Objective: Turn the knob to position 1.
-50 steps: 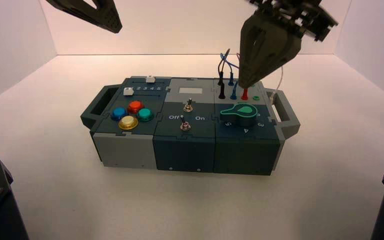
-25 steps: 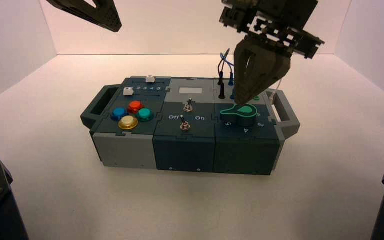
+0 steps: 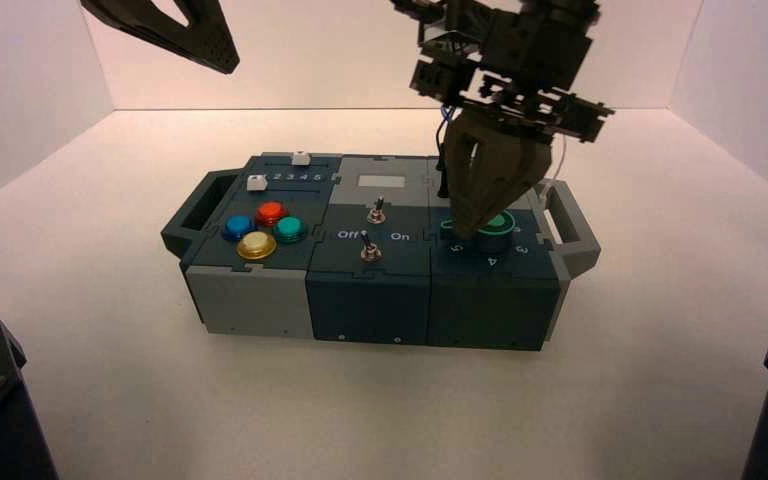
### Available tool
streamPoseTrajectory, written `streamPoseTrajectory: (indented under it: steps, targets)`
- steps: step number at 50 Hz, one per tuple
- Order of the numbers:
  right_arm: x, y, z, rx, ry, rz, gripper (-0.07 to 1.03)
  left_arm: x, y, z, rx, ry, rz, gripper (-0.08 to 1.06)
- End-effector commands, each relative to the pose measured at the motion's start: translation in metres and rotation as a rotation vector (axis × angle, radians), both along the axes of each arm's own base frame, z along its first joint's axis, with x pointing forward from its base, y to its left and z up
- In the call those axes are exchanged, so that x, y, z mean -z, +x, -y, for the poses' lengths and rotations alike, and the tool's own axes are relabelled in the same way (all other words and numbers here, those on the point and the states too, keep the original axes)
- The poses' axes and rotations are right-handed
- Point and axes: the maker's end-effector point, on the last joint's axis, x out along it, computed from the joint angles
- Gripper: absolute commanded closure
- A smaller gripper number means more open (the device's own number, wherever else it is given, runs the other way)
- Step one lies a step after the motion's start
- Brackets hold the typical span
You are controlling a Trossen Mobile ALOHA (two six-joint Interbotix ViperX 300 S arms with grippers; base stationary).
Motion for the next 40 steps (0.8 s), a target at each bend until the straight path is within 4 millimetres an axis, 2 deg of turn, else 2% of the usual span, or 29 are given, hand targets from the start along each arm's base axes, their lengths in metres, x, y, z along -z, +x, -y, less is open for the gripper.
streamPoseTrajectory:
  steps: [1, 21, 40]
  targets:
    - [-0.008, 0.007, -0.01, -0.006, 0.027, 0.024, 0.99, -0.006, 0.001, 0.001, 0.003, -0.016, 0.021, 1.01]
    - [0.003, 0.01, -0.011, -0.002, 0.006, 0.009, 0.99, 0.0, 0.0, 0.0, 0.009, 0.003, 0.015, 1.01]
    - [0.006, 0.016, -0.01, 0.011, 0.001, 0.022, 0.99, -0.002, 0.001, 0.0, 0.012, 0.003, 0.017, 1.01]
